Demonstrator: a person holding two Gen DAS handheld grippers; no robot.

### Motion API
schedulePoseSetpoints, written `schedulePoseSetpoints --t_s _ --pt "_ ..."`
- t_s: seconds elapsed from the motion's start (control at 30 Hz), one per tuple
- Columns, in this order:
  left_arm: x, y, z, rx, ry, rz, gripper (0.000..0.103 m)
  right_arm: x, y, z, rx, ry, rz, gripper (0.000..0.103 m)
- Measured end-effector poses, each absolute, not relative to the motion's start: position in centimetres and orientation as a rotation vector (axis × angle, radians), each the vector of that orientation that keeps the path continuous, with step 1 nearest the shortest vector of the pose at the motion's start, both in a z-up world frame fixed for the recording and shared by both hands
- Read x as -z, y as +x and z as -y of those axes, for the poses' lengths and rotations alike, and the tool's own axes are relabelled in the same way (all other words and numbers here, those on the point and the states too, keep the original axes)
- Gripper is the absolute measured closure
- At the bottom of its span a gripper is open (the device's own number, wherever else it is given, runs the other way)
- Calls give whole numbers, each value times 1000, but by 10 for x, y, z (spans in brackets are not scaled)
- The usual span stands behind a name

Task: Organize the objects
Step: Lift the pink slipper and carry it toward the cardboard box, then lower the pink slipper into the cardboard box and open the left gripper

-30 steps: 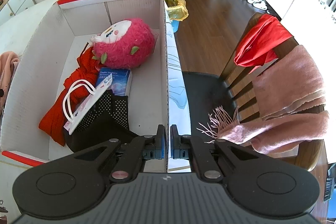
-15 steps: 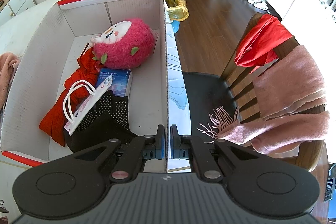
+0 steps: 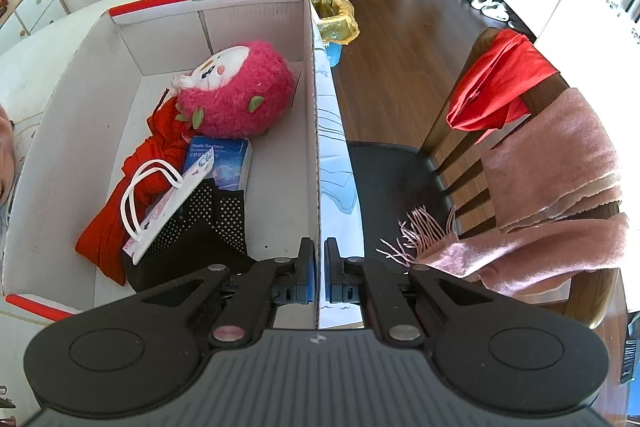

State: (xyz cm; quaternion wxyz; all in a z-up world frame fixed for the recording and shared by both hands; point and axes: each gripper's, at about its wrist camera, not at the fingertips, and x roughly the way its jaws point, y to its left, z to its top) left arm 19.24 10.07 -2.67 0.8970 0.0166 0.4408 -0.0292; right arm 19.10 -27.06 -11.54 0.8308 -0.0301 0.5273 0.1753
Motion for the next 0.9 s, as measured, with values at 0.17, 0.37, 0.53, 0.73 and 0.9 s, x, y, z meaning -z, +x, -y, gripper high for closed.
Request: schedulePoseSetpoints --t_s 0.17,0.37,0.53,0.73,0.9 --pt "0 187 -83 116 45 -858 93 115 191 271 -374 -65 -1110 99" --pt "-34 184 -54 207 73 -782 93 116 190 269 -383 -68 -1106 99" --pt "-60 186 -17 296 117 -735 93 116 190 269 -384 -71 -1104 99" --pt "-81 190 29 409 155 -687 93 117 191 268 -392 -73 -1100 99" --pt "-89 192 66 495 175 -663 93 117 191 269 -395 -73 -1098 99"
